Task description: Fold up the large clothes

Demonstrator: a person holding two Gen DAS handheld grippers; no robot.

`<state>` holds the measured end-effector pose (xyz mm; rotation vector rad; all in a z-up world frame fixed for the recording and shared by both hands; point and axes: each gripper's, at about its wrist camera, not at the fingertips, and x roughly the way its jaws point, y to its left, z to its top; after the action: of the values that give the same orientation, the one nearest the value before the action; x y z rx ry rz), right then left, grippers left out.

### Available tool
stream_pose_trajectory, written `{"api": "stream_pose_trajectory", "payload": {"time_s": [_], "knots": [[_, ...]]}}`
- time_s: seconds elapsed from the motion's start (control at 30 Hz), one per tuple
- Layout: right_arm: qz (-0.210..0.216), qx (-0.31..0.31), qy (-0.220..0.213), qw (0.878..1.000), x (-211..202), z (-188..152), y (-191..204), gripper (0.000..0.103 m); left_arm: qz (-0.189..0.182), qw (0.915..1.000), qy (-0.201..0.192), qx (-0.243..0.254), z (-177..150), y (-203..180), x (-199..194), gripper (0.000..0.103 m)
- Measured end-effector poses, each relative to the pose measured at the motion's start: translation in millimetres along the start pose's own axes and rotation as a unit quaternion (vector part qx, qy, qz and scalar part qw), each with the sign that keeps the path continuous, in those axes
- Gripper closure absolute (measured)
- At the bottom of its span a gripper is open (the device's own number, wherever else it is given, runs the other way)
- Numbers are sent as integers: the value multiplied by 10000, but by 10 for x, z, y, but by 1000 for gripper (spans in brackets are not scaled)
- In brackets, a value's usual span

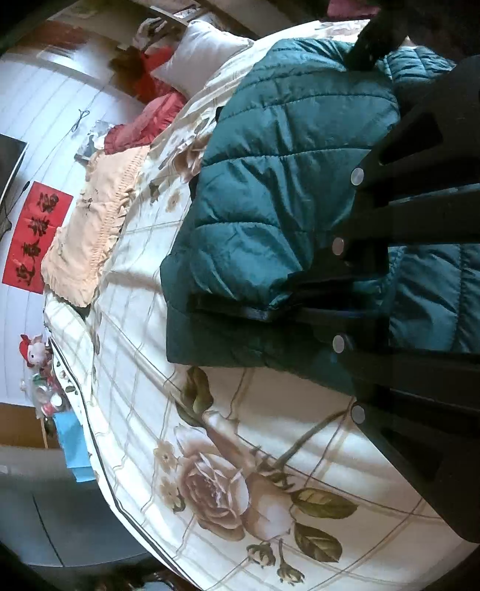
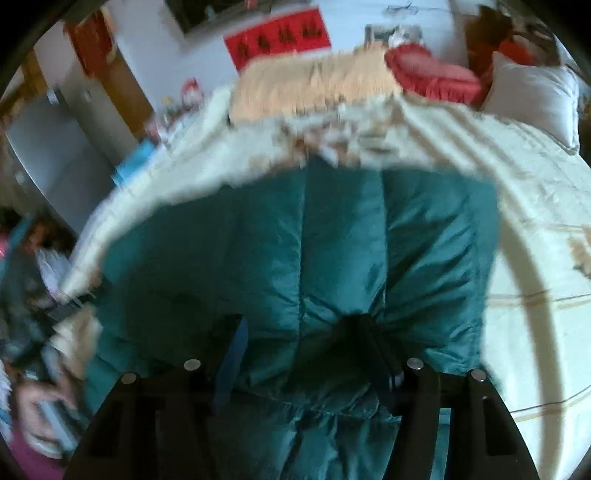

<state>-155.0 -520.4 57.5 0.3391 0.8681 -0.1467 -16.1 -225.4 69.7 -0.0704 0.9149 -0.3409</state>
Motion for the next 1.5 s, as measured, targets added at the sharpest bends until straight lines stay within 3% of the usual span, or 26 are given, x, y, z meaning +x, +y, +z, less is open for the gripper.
{"api": "stream_pose_trajectory", "payload": {"time_s": [0.07,0.17,0.23,0.27,0.3,0.37,0.4,0.6,0.77,0.87,0.97,1.17,1.3,1.4,1.5], "knots": [[-125,-121,-35,9998,-7,8,53,43,-75,9999,42,-52,30,29,-60,93],[272,-43,-132,9995,-221,45,-22,43,-351,9987,101,-362,77,125,-240,92],[291,36,-379,9988,-407,55,-85,43,-448,9976,-15,-535,102,171,-376,91],[184,37,-552,9983,-540,73,-142,43,-447,9976,-87,-531,120,163,-444,82],[88,41,-618,9980,-593,98,-159,43,-446,9978,-165,-469,137,126,-498,64],[-146,80,-714,9973,-684,159,-241,43,-428,9978,-353,-361,151,37,-568,40],[-222,111,-666,9975,-674,200,-271,43,-410,9975,-486,-318,152,-15,-595,38],[-655,-15,-553,9963,-388,344,-213,43,-259,9989,-375,101,190,-329,-325,38],[-985,-89,-473,9940,56,476,-149,43,365,9979,-52,524,209,-427,229,37],[-1162,-208,-389,9922,270,469,-144,43,383,9974,53,606,207,-358,455,21],[-1179,-199,-406,9920,403,466,-203,42,368,9970,56,683,188,-337,526,19],[-1051,-20,-293,9940,194,462,-253,42,420,9958,-29,808,135,-344,525,19],[-497,333,-606,9964,-238,385,-179,42,431,9961,-97,761,115,-356,525,19],[-334,-116,-730,9967,-377,326,138,37,466,9959,-142,762,94,-367,519,19],[-293,-538,-630,9961,-249,256,466,37,458,9960,-150,753,93,-368,518,19]]}}
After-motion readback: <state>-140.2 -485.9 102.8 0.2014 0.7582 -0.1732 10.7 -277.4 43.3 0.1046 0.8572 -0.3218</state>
